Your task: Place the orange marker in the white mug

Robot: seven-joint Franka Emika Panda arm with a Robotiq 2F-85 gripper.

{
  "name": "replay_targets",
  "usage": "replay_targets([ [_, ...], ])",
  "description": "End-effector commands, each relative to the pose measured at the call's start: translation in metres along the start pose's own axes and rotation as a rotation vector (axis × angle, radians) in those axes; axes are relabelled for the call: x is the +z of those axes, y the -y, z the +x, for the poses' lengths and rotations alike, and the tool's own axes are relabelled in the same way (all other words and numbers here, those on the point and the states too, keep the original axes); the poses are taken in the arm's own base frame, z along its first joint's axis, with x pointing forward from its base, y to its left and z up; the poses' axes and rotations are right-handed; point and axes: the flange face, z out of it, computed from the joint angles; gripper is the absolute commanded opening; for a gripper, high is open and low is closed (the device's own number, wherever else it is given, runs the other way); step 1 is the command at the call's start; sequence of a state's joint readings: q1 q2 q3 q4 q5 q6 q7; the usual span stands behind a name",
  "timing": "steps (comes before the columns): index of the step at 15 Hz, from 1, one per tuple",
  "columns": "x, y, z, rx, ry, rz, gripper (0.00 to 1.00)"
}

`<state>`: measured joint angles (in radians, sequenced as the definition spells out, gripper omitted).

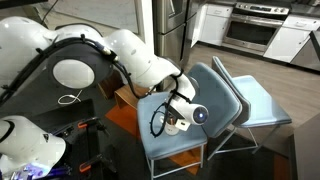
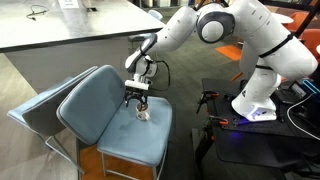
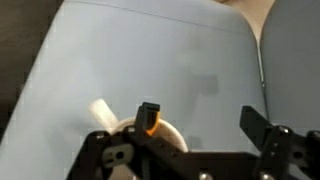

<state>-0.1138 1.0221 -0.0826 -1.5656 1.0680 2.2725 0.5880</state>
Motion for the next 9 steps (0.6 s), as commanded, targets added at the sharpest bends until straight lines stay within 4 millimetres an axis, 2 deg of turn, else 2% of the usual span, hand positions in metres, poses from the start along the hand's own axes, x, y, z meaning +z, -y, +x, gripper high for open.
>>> replay_targets([
  [1,-0.005,-0.008,-0.031,0.006,-0.105,-0.031,1.00],
  [6,0.000,-0.020,-0.080,-0.103,-0.110,-0.107,1.00],
  [9,0.001,-0.027,-0.092,-0.119,-0.116,-0.129,1.00],
])
